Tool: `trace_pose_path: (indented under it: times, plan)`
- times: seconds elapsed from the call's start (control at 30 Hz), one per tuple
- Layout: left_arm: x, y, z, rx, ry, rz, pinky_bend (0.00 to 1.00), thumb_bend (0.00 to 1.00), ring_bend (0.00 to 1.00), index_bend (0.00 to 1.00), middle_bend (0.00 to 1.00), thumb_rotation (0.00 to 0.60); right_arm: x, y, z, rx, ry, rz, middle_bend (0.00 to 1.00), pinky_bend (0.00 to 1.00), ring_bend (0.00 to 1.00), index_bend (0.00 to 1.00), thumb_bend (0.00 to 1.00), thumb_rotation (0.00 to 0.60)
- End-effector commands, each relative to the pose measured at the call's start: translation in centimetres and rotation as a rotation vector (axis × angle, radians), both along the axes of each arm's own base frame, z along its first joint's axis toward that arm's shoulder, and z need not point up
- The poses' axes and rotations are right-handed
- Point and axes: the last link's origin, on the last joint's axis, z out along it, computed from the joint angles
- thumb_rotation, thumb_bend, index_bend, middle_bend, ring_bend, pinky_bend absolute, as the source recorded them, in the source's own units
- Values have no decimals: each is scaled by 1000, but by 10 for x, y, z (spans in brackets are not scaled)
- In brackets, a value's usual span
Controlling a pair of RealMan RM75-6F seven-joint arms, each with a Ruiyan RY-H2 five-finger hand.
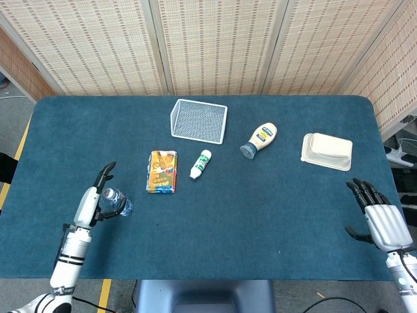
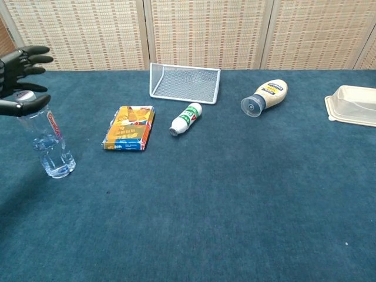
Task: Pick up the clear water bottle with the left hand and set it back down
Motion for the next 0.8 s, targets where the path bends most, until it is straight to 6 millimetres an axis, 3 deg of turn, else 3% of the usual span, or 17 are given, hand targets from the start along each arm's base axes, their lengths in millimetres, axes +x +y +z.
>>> trace_pose_path:
  times: [0.03, 0.23, 0.5, 0.8]
  plan:
    - [5, -6, 25, 42, 84, -63, 153, 394, 0, 0, 0, 600, 0, -1, 0, -3, -3, 0, 0, 199, 0, 0, 120, 600]
    - [-31, -18, 59, 48, 500, -86, 154, 396, 0, 0, 0, 600, 0, 0, 1, -3, -4, 0, 0, 199, 0, 0, 120, 600]
    - [-84, -39, 64, 120, 900, 10, 153, 391, 0, 0, 0, 600, 0, 1, 5, -30, -11, -5, 0, 199, 0, 0, 120, 600]
    - [-106, -61, 62, 155, 926, 69, 154, 391, 0, 0, 0, 600, -1, 1, 4, -64, 5, -12, 0, 199, 0, 0, 120, 600]
